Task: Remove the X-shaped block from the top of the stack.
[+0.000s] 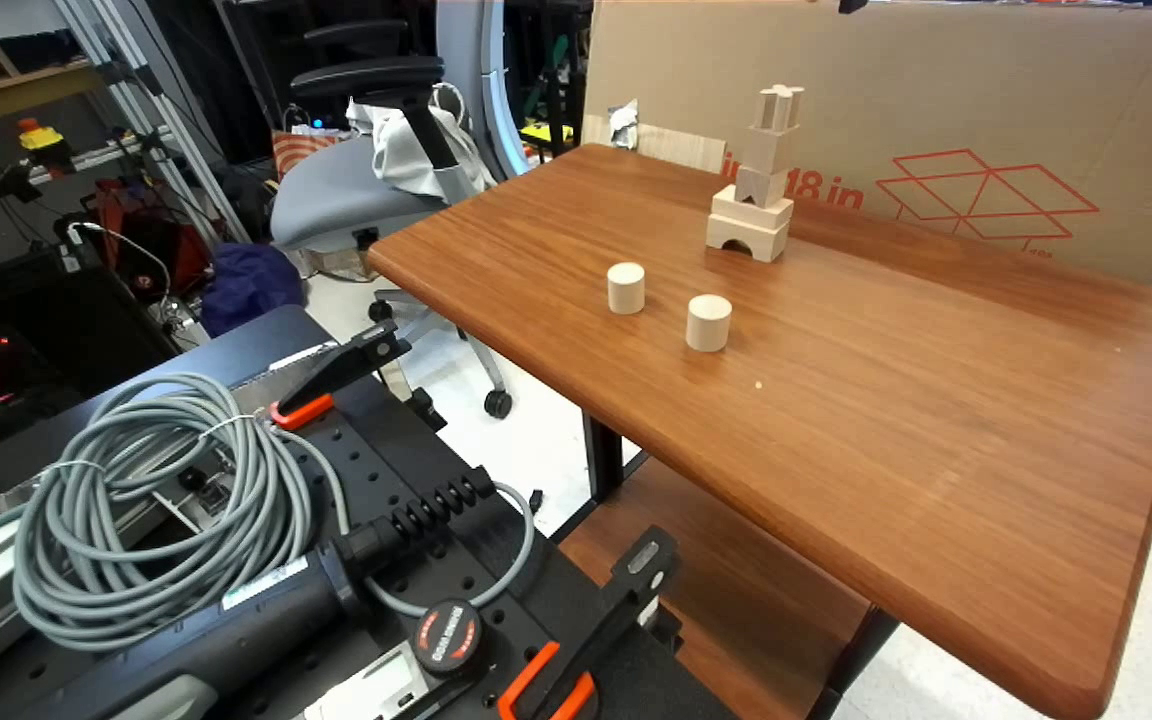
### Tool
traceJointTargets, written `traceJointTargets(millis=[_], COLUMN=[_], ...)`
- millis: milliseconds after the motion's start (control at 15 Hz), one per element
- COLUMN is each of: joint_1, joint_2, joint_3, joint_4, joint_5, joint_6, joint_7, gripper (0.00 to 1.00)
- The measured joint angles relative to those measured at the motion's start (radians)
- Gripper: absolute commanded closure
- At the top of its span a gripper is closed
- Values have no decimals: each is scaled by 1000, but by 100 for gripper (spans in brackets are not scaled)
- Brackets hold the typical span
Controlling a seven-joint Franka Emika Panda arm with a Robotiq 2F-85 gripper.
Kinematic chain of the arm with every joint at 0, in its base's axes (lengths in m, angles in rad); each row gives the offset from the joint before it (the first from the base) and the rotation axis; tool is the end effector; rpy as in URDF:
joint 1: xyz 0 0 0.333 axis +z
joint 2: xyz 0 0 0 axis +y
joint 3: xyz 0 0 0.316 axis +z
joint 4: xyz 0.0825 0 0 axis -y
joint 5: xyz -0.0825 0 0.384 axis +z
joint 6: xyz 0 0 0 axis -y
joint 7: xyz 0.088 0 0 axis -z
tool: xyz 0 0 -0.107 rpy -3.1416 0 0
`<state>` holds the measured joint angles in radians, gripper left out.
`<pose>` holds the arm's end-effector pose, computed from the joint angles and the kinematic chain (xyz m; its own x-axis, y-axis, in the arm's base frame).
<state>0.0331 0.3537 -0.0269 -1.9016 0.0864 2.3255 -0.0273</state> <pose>0.6318 0.0064 0.3215 0.9972 -0.0234 0.0704 -0.0195 -0.9983 -0.0557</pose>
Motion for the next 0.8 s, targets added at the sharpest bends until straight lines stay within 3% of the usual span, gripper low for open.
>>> traceJointTargets(millis=[600,667,733,800], joint_1=[-3,-3,-3,-3], joint_2=[107,117,126,134], joint_3=[0,0,0,0], joint_4=[89,97,105,114], joint_5=[-1,-2,-2,-4], joint_6=[-70,-73,-76,-80], joint_7=[19,21,24,27], gripper=[0,5,28,29])
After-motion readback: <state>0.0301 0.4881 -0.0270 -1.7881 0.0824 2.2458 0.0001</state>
